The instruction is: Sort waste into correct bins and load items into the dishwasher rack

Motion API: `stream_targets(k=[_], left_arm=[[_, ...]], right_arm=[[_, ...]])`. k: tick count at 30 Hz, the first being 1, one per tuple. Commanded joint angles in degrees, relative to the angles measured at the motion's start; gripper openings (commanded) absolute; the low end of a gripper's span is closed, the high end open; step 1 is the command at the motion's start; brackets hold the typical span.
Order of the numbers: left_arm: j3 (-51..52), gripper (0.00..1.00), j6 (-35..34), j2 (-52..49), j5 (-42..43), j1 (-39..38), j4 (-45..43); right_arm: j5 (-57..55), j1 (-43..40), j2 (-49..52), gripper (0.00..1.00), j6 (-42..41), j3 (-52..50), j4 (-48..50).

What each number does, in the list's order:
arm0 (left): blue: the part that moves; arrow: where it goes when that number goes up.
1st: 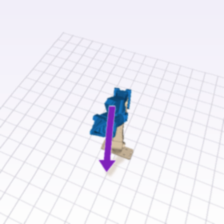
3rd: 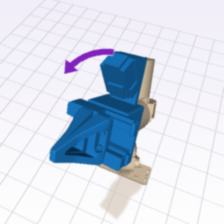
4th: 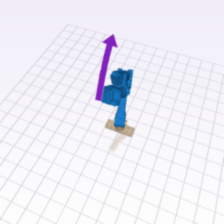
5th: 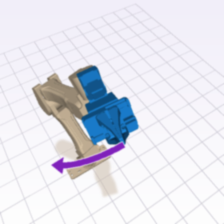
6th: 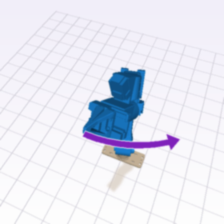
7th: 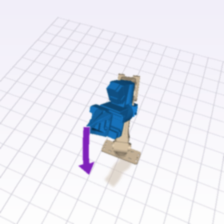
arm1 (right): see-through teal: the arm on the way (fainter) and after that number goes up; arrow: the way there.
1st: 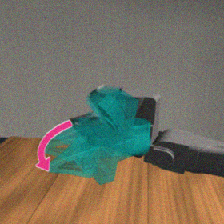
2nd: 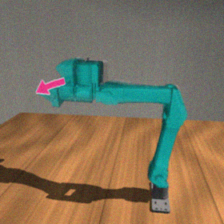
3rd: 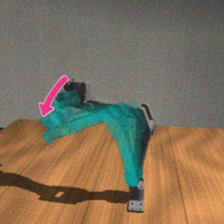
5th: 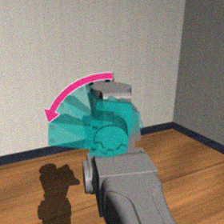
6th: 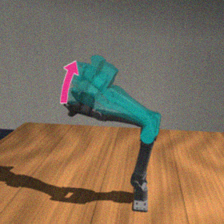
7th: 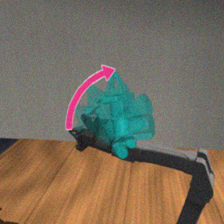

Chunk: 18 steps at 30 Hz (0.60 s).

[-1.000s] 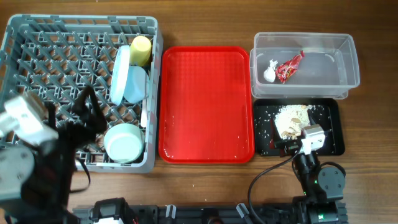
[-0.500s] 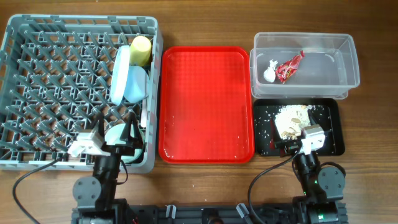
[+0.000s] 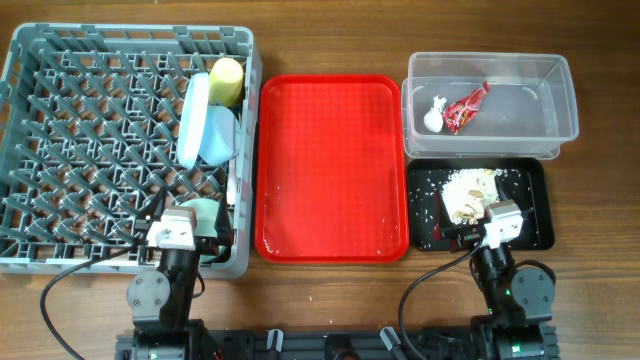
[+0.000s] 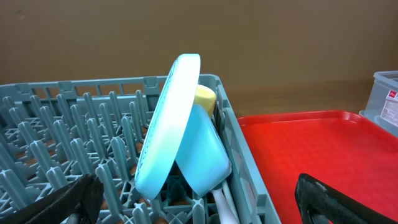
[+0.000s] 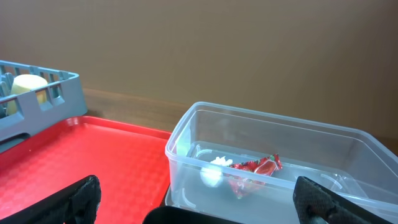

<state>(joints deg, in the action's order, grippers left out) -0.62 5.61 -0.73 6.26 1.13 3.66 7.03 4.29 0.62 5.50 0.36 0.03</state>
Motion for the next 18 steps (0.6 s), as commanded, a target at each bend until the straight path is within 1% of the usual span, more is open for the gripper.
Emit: stream_targets(k=[1,3,18], left_arm=[[0.31,1.00,-0.57,0.57,-0.70,1.57,0.46],[0.31,1.00,-2.10,0.57,-0.66,2.40,0.42],[0.31,1.00,-1.99,0.57,-0.72,2.38,0.35]], right_arm=[[-0.72,-0.24,-0.42,1.00,0.52,-0.07,0.33],[-0.74,-0.26,-0.42,1.00,0.52,-0.07,0.33],[-0.72,-0.26,-0.42,1.00,0.52,-0.07,0.33]])
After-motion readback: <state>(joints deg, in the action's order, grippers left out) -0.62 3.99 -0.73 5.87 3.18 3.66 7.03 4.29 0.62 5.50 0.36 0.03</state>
